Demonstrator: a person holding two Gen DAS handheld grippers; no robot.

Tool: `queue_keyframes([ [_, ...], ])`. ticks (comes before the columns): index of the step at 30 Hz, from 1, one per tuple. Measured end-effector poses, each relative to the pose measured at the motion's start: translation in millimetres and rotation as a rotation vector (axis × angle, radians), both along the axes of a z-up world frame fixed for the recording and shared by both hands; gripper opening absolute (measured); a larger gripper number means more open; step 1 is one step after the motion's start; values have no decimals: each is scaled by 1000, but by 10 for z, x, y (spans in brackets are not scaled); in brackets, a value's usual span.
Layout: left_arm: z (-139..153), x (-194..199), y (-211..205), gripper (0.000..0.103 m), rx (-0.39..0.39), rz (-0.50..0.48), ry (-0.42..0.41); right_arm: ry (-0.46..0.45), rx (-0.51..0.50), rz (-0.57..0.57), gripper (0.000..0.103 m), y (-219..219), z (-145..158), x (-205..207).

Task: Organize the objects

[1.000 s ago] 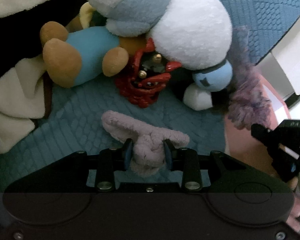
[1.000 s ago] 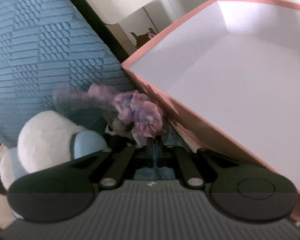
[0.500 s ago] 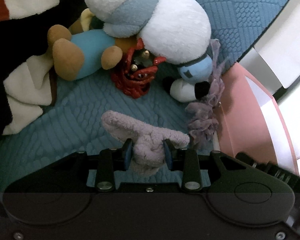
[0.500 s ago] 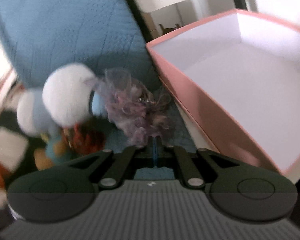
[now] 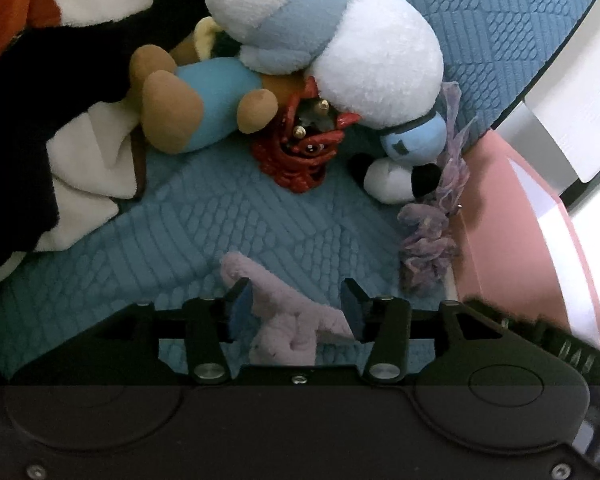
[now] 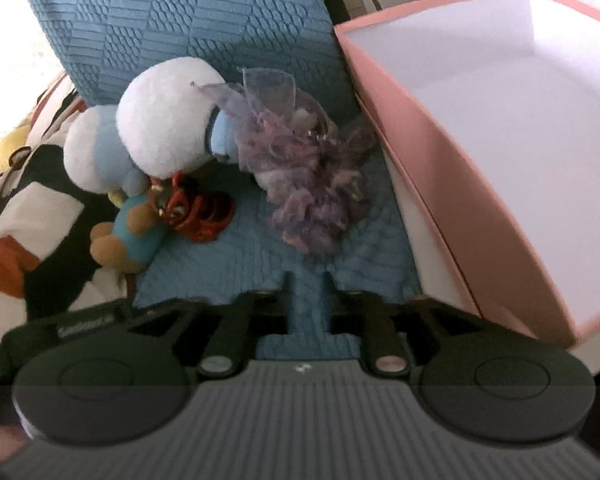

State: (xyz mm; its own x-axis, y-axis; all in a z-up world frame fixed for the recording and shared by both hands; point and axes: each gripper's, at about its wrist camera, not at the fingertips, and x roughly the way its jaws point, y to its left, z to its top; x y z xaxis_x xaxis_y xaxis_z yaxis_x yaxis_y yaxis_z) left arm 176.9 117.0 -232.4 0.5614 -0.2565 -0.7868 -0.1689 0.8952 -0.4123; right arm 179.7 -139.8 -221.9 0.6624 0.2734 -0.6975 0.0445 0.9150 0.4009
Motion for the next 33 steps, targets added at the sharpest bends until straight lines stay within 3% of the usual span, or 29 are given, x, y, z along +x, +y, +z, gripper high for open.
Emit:
queue_keyframes([
  [1,-1,-11,4,48,-3,0,3,-10,6,2,53,-6,13,35],
  [2,-2,-18,6,49,-10,-1,7,-15,11,-1,54,-15,21,74],
  [9,-5,-13,-51,55,-4,-11,25,-68,-29,65,53,68,33,424],
  [13,-4,-51,-24,55,0,-8,24,-54,-8,106,53,104,-92,709],
  [22,-29,-99,-67,55,62,-43,46,-15,-207,314,49,435,-422,1006],
  [26,-46,-83,-88,54,75,-51,61,-14,-294,354,35,510,-507,1019],
  [29,-42,-78,-91,54,72,-53,61,-15,-355,370,12,532,-493,1016],
  [33,-38,-79,-92,54,61,-51,58,-17,-328,367,8,452,-395,929],
])
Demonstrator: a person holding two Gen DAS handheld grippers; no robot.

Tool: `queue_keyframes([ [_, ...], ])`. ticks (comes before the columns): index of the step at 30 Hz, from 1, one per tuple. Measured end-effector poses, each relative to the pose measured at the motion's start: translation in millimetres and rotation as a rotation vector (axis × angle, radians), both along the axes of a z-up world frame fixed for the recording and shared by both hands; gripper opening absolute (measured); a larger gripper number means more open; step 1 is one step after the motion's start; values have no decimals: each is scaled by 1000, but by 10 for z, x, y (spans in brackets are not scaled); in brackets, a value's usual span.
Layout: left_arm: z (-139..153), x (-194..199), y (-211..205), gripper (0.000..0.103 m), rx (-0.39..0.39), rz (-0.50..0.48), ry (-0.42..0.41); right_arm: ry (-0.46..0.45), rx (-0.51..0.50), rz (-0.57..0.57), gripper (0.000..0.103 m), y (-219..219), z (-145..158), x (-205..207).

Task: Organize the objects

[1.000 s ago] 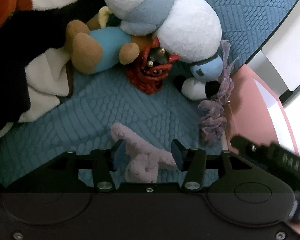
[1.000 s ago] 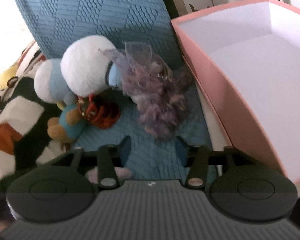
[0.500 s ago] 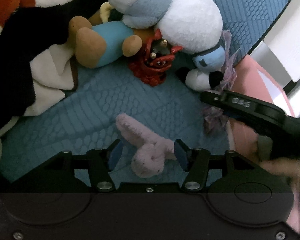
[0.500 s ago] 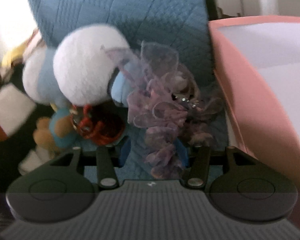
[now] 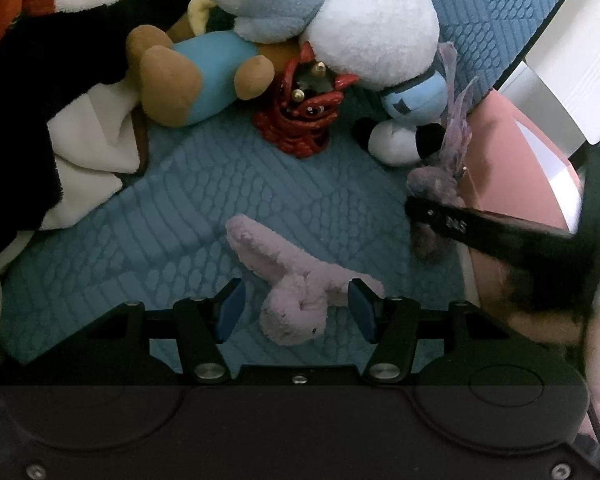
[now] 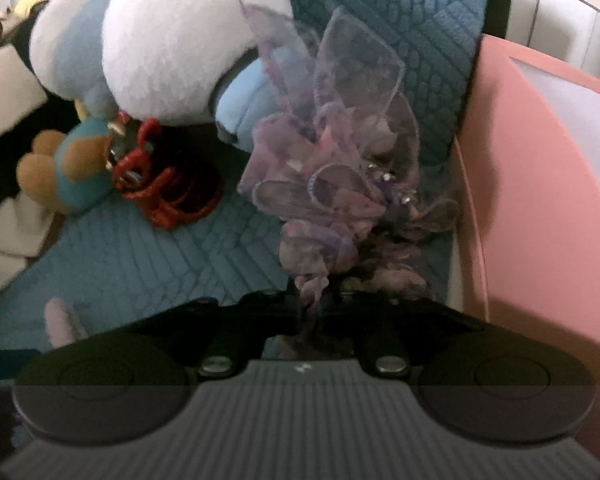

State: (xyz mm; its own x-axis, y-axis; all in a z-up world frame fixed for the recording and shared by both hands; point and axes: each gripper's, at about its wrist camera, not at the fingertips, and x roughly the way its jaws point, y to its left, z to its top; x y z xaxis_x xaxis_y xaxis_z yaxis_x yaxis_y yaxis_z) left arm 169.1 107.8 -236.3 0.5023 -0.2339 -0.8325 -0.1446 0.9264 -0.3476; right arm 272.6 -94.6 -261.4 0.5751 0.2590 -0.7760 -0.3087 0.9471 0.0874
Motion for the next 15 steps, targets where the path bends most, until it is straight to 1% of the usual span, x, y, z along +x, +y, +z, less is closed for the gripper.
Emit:
queue_keyframes([
  [8,2,2,-5,55,-1,7,4,-28,-22,132,8,-73,182,-572],
  [10,8,-1,-7,54,0,8,3,-22,-39,160,8,-65,200,-701],
  [15,5,-1,-3,53,-8,10,-2,5,-44,200,8,-93,160,-982],
])
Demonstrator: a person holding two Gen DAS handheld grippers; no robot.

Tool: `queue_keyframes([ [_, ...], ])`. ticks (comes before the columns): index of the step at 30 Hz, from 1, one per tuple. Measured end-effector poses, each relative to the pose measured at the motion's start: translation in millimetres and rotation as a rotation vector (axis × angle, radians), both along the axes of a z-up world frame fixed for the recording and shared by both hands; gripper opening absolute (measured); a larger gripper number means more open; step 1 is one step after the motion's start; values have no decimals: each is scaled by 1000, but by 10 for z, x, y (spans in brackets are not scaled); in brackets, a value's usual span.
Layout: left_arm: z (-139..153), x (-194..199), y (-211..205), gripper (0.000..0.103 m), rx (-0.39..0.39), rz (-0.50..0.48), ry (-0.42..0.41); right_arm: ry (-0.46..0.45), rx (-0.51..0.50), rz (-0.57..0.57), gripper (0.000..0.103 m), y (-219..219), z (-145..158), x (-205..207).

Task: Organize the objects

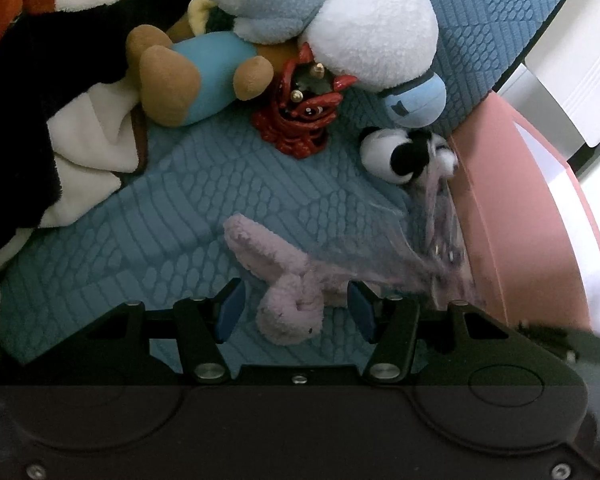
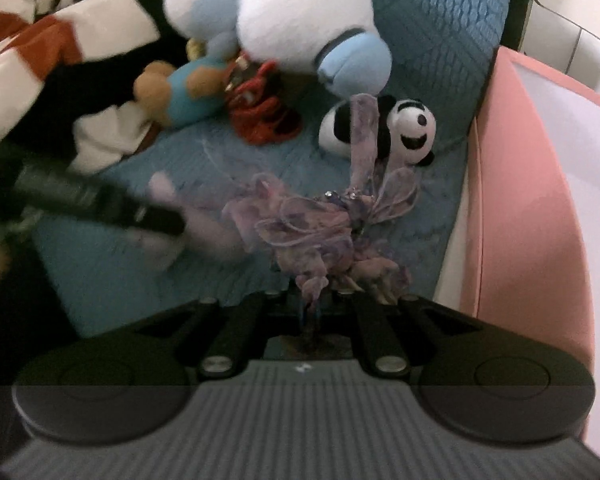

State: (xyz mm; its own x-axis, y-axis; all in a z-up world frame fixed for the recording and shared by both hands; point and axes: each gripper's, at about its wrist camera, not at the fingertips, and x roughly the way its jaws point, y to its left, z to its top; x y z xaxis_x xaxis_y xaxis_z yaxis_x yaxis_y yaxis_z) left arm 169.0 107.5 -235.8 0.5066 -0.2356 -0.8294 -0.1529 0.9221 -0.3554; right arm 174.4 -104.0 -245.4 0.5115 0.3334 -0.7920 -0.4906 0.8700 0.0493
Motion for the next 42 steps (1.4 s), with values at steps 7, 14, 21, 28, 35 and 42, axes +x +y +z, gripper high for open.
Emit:
queue_keyframes([
  [7,2,4,36,54,-21,2,0,8,-4,16,19,-18,8,-221],
  [14,6,29,45,54,-15,-3,5,8,117,-42,77,-92,154,-267],
  [21,-16,45,57,54,-9,1,13,-91,78,-93,82,-14,203,-196],
  [28,-66,48,31,45,-26,-7,29,-29,-6,-110,82,40,-67,-15],
  [35,-104,58,28,39,-16,-2,42,-34,35,-178,74,46,-229,51],
  [42,-108,53,6,38,3,-7,36,-64,-1,-226,20,-21,-197,69],
])
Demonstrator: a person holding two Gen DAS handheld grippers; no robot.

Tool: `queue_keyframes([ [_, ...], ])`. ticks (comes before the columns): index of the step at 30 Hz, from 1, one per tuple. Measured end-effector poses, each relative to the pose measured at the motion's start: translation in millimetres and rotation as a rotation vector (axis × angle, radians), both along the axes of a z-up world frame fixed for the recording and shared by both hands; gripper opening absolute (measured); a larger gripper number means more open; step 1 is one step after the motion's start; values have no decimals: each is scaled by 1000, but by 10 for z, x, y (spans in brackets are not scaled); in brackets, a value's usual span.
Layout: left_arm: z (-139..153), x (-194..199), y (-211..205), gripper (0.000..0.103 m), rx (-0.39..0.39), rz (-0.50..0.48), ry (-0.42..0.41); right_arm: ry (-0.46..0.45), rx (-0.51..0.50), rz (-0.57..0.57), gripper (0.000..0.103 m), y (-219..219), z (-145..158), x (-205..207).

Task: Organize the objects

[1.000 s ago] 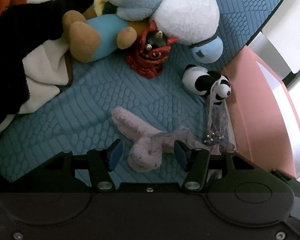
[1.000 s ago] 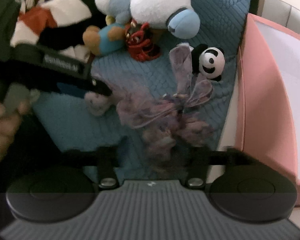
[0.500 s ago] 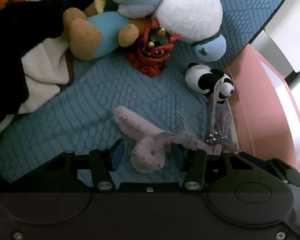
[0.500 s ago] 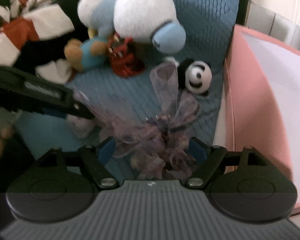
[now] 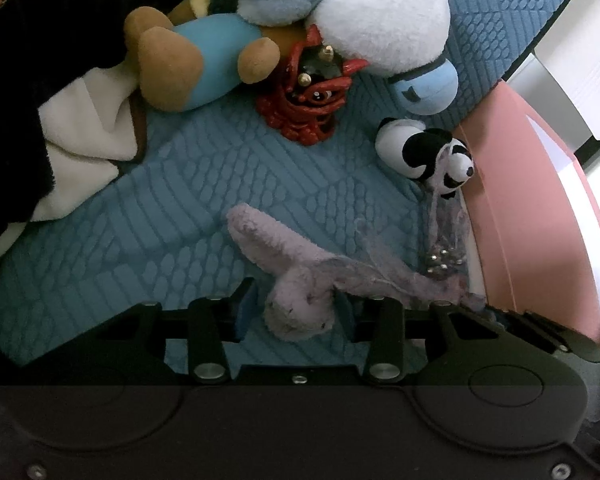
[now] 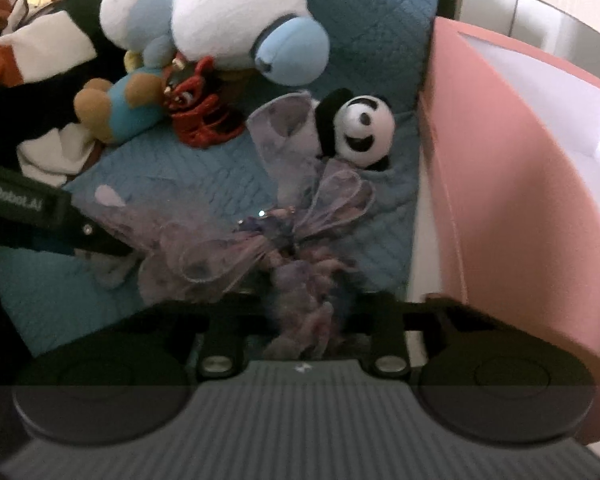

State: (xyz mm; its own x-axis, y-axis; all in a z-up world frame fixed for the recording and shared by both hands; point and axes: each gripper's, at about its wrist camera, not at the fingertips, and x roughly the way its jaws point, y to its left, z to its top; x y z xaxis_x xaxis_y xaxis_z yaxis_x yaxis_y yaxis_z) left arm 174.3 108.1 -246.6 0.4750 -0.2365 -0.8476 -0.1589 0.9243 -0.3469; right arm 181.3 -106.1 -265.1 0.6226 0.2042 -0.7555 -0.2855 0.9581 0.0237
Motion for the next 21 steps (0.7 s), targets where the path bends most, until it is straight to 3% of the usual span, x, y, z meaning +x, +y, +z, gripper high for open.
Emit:
queue_keyframes([
  [11,6,-9,-151,31,75,-36,-24,13,38,10,15,-69,136,-151],
  [19,52,-87,-91,30,22,26,-38,4,77,9,14,-120,317,-207],
  [21,89,-117,-78,30,9,49,-42,8,85,13,10,-137,354,-225],
])
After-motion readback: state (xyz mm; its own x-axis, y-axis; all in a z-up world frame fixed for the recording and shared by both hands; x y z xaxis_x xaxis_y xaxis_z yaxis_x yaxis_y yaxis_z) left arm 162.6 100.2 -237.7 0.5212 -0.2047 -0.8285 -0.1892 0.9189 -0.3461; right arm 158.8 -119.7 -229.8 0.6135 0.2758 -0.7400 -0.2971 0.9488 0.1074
